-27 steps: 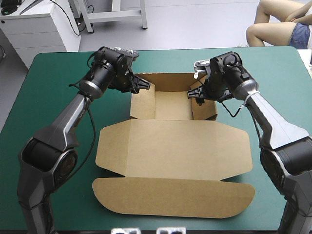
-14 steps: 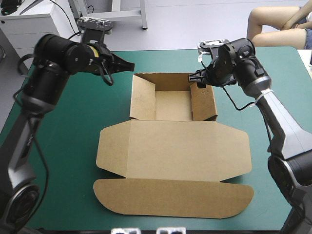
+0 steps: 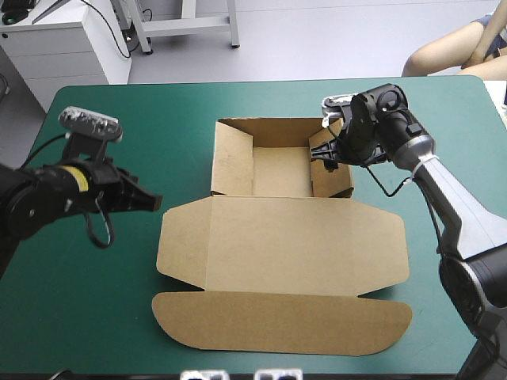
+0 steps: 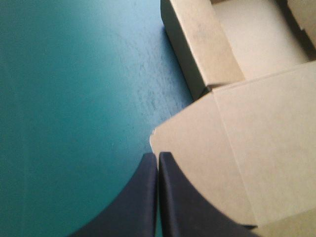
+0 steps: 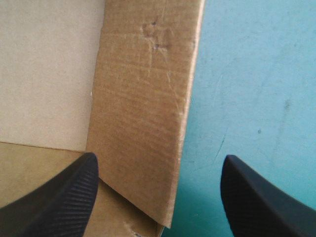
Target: Fold the box
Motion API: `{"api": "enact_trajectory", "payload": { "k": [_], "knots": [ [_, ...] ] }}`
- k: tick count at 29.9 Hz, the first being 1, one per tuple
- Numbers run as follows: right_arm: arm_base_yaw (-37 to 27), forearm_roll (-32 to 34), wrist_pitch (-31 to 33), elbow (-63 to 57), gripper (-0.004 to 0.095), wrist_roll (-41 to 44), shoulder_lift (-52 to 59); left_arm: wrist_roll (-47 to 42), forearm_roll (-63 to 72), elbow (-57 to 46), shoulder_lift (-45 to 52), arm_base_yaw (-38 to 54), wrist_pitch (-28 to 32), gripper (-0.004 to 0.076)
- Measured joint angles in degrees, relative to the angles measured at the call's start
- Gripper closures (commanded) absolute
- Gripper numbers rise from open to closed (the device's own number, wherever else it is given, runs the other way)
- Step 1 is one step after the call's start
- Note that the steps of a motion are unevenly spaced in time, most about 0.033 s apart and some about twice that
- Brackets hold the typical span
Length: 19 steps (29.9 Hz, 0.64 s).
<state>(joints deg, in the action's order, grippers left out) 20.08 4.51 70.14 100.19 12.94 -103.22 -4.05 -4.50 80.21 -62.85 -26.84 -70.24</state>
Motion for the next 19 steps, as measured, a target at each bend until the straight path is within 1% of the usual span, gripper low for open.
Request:
{"api": "enact_trajectory", "payload": {
  "k": [4, 11, 16, 18, 19],
  "knots": [
    [0.0, 0.0, -2.1, -2.6, 0.026, 0.0, 0.0, 0.1, 0.1, -10.9, 8.7, 0.0, 3.5, 0.0732],
    [0.0, 0.0, -4.2, -3.2, 0.0261, 0.0, -2.7, 0.0, 0.1, -29.0, 25.6, 0.0, 9.4, 0.0732],
    [0.0, 0.0, -4.3, -3.2, 0.0264, 0.0, -6.9, 0.0, 0.1, -37.7, 38.1, 0.0, 10.4, 0.0732],
    [0.0, -0.1, -4.3, -3.3, 0.033, -0.5, -8.4, 0.0, 0.1, -40.1, 42.3, 0.0, 10.5, 0.0732],
    [0.0, -0.3, -4.3, -3.3, 0.0407, -1.1, -8.9, 0.0, 0.1, -41.1, 43.8, 0.0, 10.5, 0.0732]
  ]
}}
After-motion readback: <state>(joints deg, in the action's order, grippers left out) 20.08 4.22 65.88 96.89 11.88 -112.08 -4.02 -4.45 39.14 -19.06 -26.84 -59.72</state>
